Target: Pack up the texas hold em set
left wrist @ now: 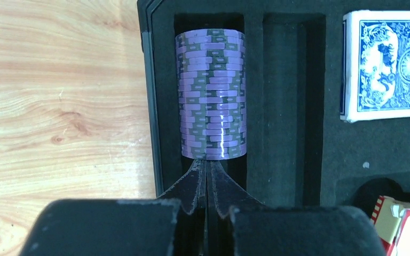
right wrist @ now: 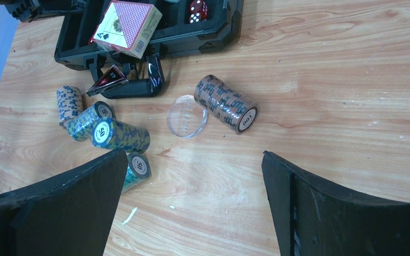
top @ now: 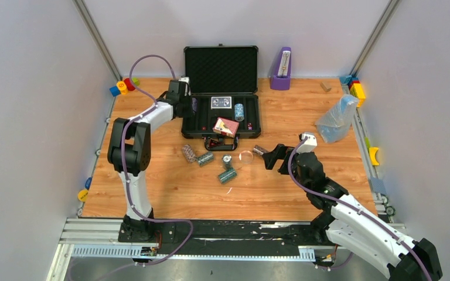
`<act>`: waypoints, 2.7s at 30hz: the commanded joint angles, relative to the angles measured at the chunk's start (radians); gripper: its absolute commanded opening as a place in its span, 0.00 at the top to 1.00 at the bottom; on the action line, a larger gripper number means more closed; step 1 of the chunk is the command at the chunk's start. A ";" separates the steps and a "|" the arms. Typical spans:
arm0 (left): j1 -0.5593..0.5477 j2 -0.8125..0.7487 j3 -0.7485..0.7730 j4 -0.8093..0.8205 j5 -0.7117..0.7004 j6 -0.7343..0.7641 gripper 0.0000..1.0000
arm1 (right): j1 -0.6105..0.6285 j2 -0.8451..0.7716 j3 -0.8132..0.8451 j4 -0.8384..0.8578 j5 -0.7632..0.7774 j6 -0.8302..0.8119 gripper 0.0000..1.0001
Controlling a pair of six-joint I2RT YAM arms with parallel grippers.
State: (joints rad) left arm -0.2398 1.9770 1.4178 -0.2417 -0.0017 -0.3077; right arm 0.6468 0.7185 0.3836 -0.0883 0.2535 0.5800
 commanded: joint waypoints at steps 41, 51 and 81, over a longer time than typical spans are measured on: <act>0.012 -1.071 -0.980 0.426 0.220 -0.053 0.00 | 0.001 0.024 0.015 -0.041 -0.028 -0.037 0.00; 0.011 -1.215 -1.051 0.375 0.254 -0.001 0.00 | 0.031 0.238 0.142 0.049 -0.220 -0.150 0.00; 0.011 -1.429 -1.196 0.445 0.328 -0.025 0.00 | 0.238 0.929 0.583 0.095 -0.208 -0.356 0.25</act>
State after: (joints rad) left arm -0.2321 0.5613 0.2226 0.1707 0.3305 -0.3336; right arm 0.8707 1.6115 0.9024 0.0128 -0.0200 0.2390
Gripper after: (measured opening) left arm 0.998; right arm 0.761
